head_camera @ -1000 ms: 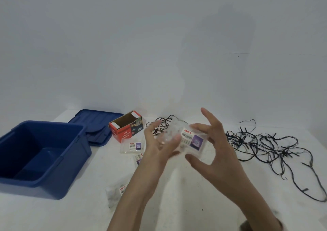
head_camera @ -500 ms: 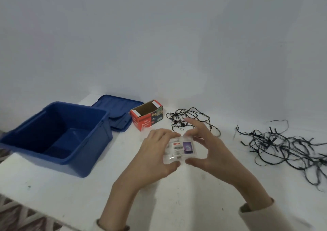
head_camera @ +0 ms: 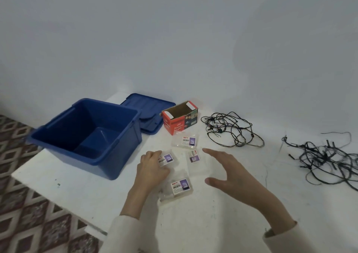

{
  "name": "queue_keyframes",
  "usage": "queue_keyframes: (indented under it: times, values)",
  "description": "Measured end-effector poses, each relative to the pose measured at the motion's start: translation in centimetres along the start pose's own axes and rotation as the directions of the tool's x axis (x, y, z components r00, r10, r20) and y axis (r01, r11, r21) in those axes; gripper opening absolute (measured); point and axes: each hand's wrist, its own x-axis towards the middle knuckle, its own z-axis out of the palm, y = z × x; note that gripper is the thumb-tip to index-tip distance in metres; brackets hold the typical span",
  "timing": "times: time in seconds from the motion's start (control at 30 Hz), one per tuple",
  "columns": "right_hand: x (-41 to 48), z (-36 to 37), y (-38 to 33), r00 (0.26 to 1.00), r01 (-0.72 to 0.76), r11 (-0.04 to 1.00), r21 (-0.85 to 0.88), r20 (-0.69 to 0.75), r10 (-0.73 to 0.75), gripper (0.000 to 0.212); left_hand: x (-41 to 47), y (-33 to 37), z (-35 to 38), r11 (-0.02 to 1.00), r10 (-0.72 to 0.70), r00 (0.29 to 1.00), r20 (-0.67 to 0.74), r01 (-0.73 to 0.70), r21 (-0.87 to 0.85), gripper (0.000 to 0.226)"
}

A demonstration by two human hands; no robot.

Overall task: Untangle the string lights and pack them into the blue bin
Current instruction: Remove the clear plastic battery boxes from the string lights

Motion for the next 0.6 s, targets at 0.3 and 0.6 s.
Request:
queue_keyframes:
  times: [0.3, 0.6]
  values:
    - [-1.9, -1.0, 0.8, 0.998, -0.045, 0.999, -0.021, -0.053, 0.044, 0.051, -0.6, 3.4, -0.4, 0.998, 0.058, 0.998, -0.008, -0.058, -0.011, 0.067]
    - [-12.2, -6.7, 6.7, 0.857, -0.435, 0.899, -0.048, -0.328, 0.397, 0.042, -9.0, 18.4, 7.9, 0.739, 0.673, 0.696, 0.249, -0.617, -0.272, 0.044]
